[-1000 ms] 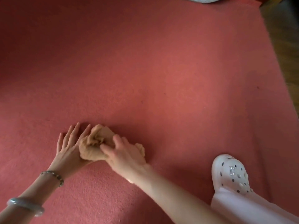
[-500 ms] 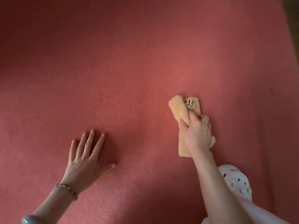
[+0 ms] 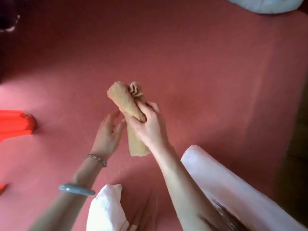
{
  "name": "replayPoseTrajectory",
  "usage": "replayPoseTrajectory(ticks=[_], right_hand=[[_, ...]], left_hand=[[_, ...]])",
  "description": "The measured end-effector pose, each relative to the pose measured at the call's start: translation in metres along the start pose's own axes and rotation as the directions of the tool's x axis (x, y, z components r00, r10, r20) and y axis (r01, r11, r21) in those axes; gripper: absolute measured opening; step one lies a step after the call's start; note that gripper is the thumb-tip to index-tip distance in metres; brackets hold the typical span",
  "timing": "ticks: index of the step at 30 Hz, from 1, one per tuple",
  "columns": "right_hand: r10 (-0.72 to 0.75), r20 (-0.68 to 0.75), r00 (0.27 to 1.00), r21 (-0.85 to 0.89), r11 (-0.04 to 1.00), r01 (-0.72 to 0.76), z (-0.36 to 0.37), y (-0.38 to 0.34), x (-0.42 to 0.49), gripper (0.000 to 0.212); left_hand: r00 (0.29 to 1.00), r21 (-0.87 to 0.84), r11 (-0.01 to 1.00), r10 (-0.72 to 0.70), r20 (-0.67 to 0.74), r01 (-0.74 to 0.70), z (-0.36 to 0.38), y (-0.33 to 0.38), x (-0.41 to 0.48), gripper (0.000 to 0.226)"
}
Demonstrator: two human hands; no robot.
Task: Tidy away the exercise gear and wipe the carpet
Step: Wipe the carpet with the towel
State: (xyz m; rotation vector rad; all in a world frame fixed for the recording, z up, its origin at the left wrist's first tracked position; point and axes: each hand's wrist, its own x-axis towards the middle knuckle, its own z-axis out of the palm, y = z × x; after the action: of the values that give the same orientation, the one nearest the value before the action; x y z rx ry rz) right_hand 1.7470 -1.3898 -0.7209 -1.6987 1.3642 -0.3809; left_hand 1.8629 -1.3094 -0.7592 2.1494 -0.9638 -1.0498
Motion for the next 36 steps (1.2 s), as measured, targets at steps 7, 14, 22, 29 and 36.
replayPoseTrajectory(ticks=[7,14,22,29,36], right_hand=[[-0.180,0.304,0.935,0.111,0.982,0.153,-0.130,-0.210,-0.065,0.073],[-0.271,0.578,0.770,0.228,0.959,0.167,-0.266,-0.389,-0.128,0.067],[-0.212,0.588,0.780,0.221,0.971,0.097,-0.338,-0.514,-0.192,0.081],[-0.057,0.745,0.665,0.177,0.977,-0.115,-0.311,-0.570,-0.240,0.047],[-0.049,0.839,0.543,0.238,0.929,-0.284,-0.254,-0.606,-0.301,0.032]], left_hand=[[0.996,-0.610,0.791,-0.082,-0.036,0.043,-0.149,0.202,-0.126,0.047],[0.986,-0.690,0.724,-0.124,-0.116,0.010,-0.280,0.354,-0.250,0.065],[0.937,-0.896,0.437,-0.274,-0.216,-0.079,-0.362,0.428,-0.378,0.042],[0.918,-0.965,0.170,-0.314,-0.244,-0.199,-0.422,0.406,-0.478,0.043],[0.915,-0.958,-0.073,-0.323,-0.241,-0.278,-0.459,0.349,-0.542,0.035]])
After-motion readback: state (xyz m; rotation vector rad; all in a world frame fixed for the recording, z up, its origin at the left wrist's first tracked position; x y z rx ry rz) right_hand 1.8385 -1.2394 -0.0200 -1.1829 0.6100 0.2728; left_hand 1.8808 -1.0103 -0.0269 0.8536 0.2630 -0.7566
